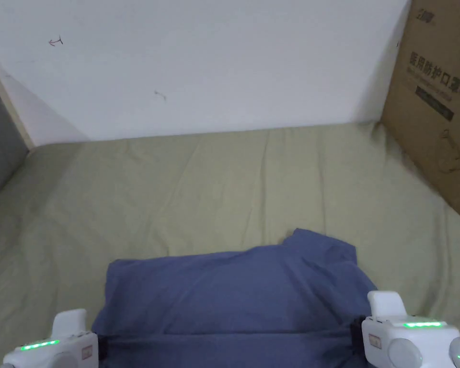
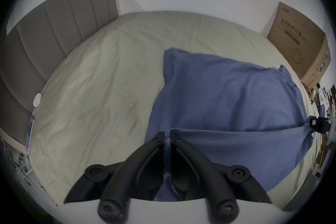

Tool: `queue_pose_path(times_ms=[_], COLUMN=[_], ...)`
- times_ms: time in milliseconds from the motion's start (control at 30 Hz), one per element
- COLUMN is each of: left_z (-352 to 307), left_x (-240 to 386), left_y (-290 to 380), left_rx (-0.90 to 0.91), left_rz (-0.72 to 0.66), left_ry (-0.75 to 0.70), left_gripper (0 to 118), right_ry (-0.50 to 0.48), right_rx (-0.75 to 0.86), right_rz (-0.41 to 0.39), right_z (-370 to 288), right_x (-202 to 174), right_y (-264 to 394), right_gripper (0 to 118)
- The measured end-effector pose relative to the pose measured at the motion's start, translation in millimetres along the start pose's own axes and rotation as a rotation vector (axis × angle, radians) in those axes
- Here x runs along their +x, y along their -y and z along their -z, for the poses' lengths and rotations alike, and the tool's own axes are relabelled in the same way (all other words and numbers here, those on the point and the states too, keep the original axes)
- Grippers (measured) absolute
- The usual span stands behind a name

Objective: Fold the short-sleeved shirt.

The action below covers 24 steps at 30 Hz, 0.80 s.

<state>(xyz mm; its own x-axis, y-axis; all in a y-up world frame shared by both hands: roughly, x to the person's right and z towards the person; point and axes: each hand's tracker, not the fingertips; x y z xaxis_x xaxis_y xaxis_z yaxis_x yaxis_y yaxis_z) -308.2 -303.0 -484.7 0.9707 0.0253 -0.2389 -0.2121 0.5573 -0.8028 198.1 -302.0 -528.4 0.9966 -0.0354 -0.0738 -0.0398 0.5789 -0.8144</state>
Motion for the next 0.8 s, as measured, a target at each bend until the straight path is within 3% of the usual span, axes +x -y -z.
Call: queue_pose_path(times_ms=[200,267,300,333,367,400,433,667,800], left_z=[14.3,9.6,4.8,-0.8,-8.2,-20.2,-31.9,-160.3,-226.5], left_x=[4.2,2.2,2.6,2.6,-0.9,-1.5,-0.6,21.9,40.0], left_y=[13.3,14.6,12.9,10.6,9.1,7.7,6.7,-8.6,0.8], left_rx=[-0.016,-0.003,-0.001,-0.011,-0.014,0.007,0.042,0.407,0.607], left_rz=[0.016,0.002,-0.014,-0.037,-0.068,-0.089,-0.098,-0.006,0.042], left_ry=[-0.016,-0.014,-0.010,-0.010,0.014,0.060,0.085,0.108,0.105], left_gripper=[4,14,26,45,75,93,98,98,98], right_ry=[0.004,-0.004,-0.009,-0.014,-0.018,-0.024,-0.035,-0.085,-0.038], right_rx=[-0.041,-0.043,-0.046,-0.042,-0.024,0.008,0.041,0.394,0.626], right_rz=[0.024,0.033,0.038,0.044,0.054,0.059,0.056,0.025,-0.034], right_z=[22.9,16.9,11.3,4.8,-4.2,-16.6,-27.3,-162.9,-235.3], right_x=[3.9,6.0,6.8,7.6,7.8,8.5,8.5,-8.1,-24.9], right_y=[6.7,5.7,4.4,3.3,1.6,-0.9,-3.4,-22.0,-9.7], right_gripper=[9,9,17,32,58,78,90,107,107])
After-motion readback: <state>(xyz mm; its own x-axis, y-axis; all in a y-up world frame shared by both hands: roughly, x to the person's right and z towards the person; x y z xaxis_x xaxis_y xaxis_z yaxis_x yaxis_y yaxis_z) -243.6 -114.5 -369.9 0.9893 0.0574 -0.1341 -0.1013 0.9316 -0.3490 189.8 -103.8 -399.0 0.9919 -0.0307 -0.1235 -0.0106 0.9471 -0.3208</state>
